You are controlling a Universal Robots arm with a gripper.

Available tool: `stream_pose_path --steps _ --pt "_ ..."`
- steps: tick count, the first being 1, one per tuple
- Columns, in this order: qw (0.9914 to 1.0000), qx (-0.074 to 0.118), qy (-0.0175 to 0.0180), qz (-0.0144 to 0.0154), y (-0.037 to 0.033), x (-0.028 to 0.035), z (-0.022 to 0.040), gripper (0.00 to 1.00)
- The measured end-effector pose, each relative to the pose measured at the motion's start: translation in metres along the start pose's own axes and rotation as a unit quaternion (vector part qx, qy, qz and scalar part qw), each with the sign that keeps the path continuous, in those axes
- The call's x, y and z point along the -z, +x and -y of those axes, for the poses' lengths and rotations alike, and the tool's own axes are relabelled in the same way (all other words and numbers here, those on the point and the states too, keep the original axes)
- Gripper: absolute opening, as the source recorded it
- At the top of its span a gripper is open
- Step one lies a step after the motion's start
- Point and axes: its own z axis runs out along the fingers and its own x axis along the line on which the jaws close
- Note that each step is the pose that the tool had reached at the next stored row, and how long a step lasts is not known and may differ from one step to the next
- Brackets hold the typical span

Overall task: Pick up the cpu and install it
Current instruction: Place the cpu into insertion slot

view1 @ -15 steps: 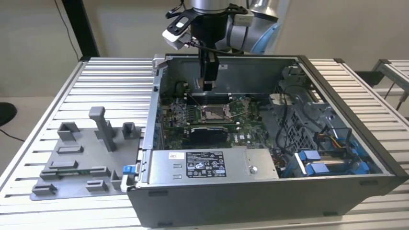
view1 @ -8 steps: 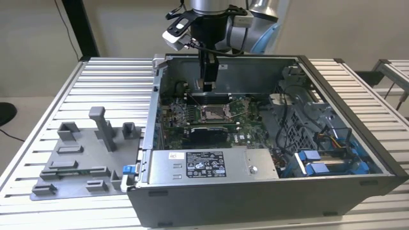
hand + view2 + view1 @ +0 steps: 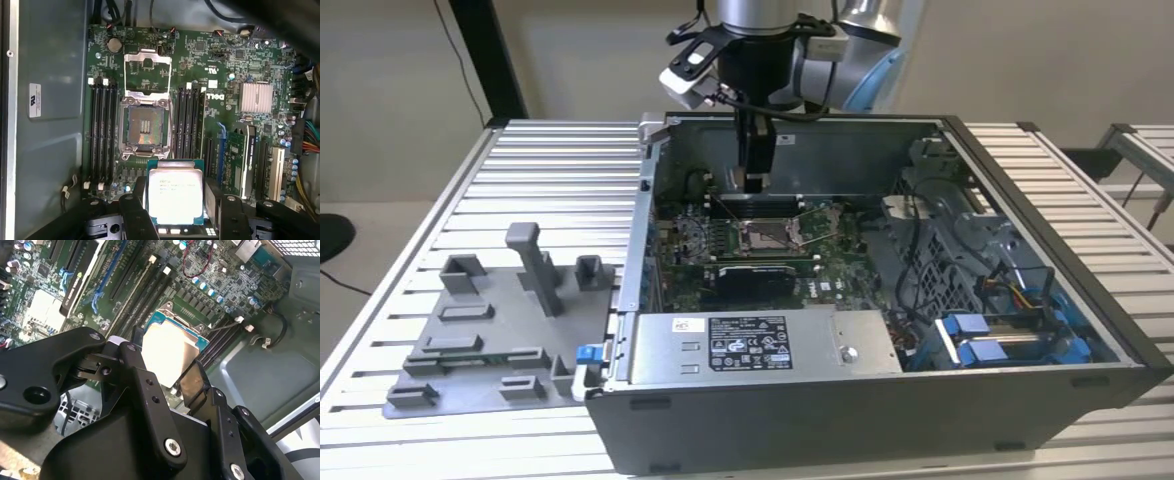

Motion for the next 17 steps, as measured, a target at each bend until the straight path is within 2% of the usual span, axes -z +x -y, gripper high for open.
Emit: stream_pose_path --steps 15,17 --pt "0.99999 -0.004 0.0000 0.0000 0.0007 -0.0079 0.0002 0.00" --pt "0.99999 -0.004 -0.0016 0.0002 0.0011 -0.0100 0.0006 0.00"
